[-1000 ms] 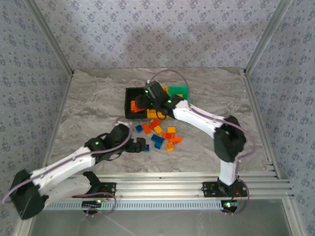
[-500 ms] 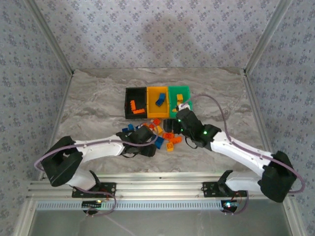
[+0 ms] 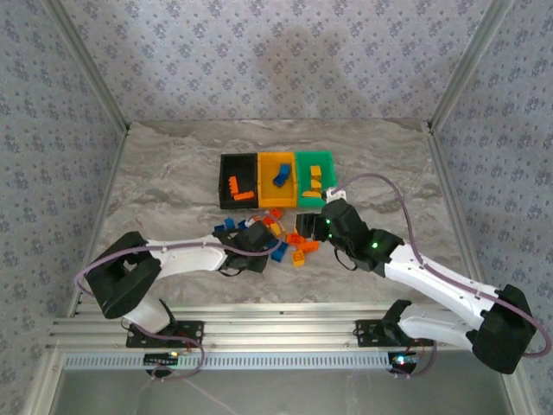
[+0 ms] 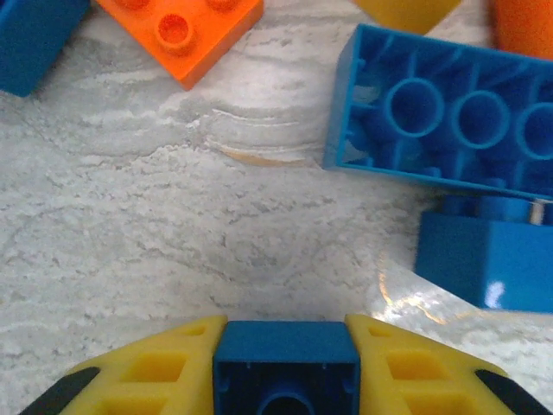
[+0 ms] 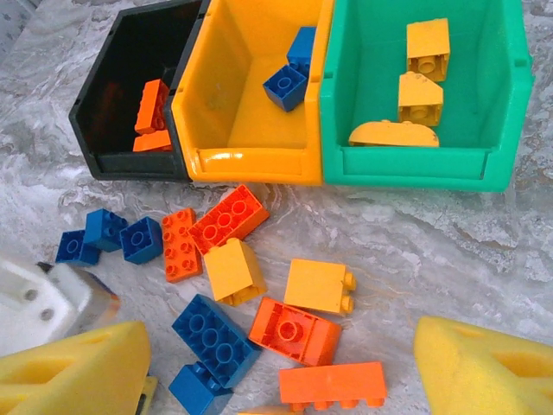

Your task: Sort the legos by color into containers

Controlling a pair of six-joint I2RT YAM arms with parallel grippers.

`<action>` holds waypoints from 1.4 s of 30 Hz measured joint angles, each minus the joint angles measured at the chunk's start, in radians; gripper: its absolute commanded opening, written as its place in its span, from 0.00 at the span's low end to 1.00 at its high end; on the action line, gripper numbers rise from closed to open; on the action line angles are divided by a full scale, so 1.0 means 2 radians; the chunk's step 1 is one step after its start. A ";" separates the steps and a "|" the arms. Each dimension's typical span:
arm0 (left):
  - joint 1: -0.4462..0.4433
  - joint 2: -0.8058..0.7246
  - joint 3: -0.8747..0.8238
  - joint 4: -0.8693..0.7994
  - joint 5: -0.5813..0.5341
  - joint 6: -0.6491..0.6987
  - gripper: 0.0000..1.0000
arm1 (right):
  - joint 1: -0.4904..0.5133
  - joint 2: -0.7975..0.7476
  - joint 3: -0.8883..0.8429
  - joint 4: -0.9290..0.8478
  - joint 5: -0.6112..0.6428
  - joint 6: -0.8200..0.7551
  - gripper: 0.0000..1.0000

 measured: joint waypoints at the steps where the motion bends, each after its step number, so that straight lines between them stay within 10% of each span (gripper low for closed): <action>1: 0.000 -0.013 0.000 -0.003 0.000 0.000 0.31 | 0.000 0.000 -0.003 0.000 0.000 0.001 0.82; 8: 0.054 -0.018 0.143 -0.043 0.010 0.043 0.29 | 0.000 -0.001 -0.023 0.003 0.000 0.010 0.82; 23: 0.160 0.320 0.562 -0.136 0.019 0.120 0.28 | -0.005 -0.021 -0.034 -0.001 0.000 0.029 0.82; 30: 0.155 0.348 0.615 -0.184 0.014 0.125 0.66 | -0.005 -0.035 -0.034 -0.002 0.000 0.036 0.84; 42: 0.117 0.148 0.443 -0.110 0.039 0.098 0.87 | -0.005 -0.031 -0.037 -0.012 -0.002 0.040 0.84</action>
